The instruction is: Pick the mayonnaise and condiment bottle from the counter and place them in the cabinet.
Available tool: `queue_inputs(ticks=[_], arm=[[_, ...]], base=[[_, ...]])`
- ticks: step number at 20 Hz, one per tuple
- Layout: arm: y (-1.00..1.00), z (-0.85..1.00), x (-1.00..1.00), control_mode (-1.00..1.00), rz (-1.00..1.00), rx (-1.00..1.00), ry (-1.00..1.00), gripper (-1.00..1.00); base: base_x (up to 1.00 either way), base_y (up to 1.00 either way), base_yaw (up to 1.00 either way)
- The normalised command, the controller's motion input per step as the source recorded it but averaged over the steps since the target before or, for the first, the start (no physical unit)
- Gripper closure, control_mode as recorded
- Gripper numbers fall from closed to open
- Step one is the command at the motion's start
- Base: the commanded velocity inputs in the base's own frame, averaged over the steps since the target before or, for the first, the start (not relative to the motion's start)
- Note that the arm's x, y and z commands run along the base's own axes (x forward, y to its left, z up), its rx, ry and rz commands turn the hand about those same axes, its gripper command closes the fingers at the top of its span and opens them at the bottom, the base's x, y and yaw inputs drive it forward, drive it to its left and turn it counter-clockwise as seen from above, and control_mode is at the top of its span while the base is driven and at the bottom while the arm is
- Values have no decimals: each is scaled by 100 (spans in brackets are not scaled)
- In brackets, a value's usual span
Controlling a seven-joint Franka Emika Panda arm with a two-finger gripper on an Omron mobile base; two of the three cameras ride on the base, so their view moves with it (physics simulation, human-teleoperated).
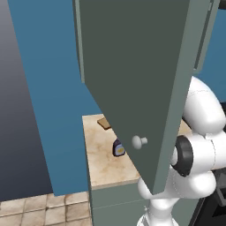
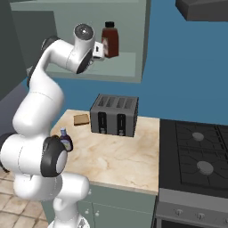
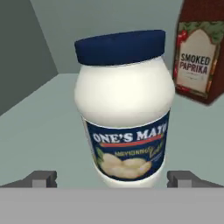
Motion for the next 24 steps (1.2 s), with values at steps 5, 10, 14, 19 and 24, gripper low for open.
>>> queue_inputs(ticks=[5,10,14,19,24], arm=[[0,-82,6,-100,7,-4,-5,-100],[0,-11,-14,-100,3,-2,-8,-100],[0,28,-44,-100,1,-7,-5,-100],[0,1,-52,-100,1,-7,0,-100],[0,-14,-52,-100,4,-2,0,-100]], base=[[0,0,0],[0,0,0],[0,0,0],[0,0,0],[0,0,0]])
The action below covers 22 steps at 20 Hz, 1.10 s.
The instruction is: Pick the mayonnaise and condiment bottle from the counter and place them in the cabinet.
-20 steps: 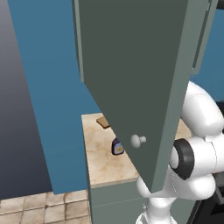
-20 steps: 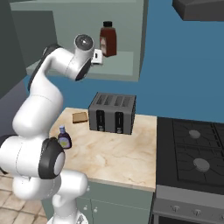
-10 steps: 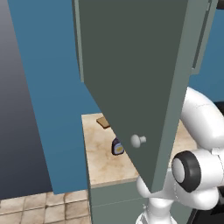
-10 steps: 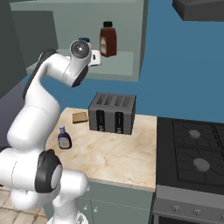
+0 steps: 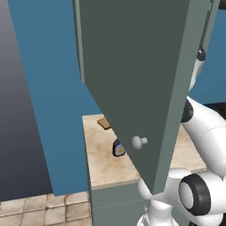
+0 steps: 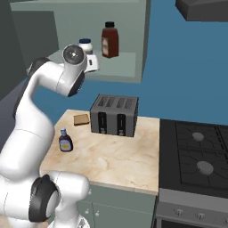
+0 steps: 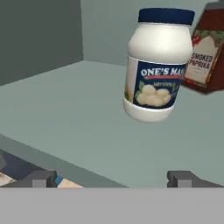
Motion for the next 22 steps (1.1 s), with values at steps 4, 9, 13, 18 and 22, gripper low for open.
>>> queue_inputs(ticks=[4,9,13,18,22], arm=[[0,-52,-35,-100,7,0,0,-100],[0,-74,-12,-100,12,0,0,-100],[0,-73,-11,-100,13,0,0,-100],[0,-68,-12,-100,13,0,0,-100],[1,-66,-13,-100,12,0,0,-100]], base=[[0,0,0],[0,0,0],[0,0,0],[0,0,0],[0,0,0]])
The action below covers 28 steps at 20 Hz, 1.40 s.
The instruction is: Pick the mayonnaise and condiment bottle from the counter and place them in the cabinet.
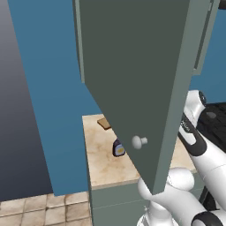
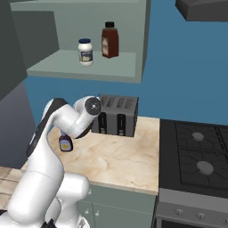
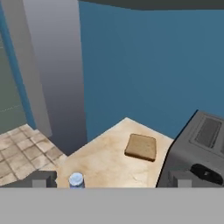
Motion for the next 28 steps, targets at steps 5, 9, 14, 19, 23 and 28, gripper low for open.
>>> queue_inputs(ticks=[5,9,14,19,23,28], arm=[[0,-51,-8,-100,22,-6,0,-100],[0,-19,-15,-100,26,-15,0,-100],[0,-3,-18,-100,26,-19,0,-100],[4,-14,-13,-100,23,-16,0,-100],[2,-28,0,-100,24,-7,0,-100],[4,-36,0,-100,23,-1,0,-100]], base=[[0,0,0],[0,0,0],[0,0,0],[0,0,0],[0,0,0],[0,0,0]])
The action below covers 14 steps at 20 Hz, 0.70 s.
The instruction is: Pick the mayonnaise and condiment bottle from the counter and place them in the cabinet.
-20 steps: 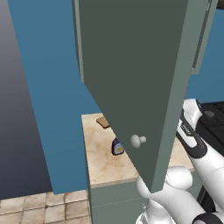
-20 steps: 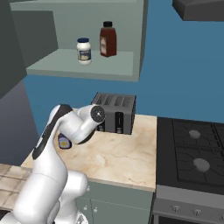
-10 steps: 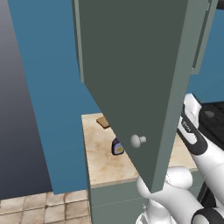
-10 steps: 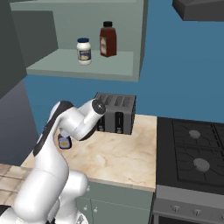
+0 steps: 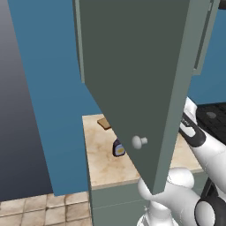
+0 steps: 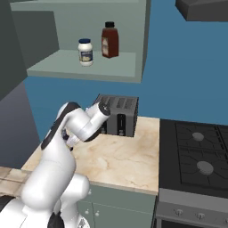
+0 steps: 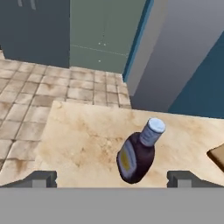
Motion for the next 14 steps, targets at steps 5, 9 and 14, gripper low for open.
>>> queue_inputs(ticks=[5,9,14], arm=[[11,-34,0,-100,15,0,0,-100],[17,-28,0,-100,7,0,0,-100],[13,-21,0,-100,0,-1,0,-100]], base=[[0,0,0],[0,0,0],[0,0,0]])
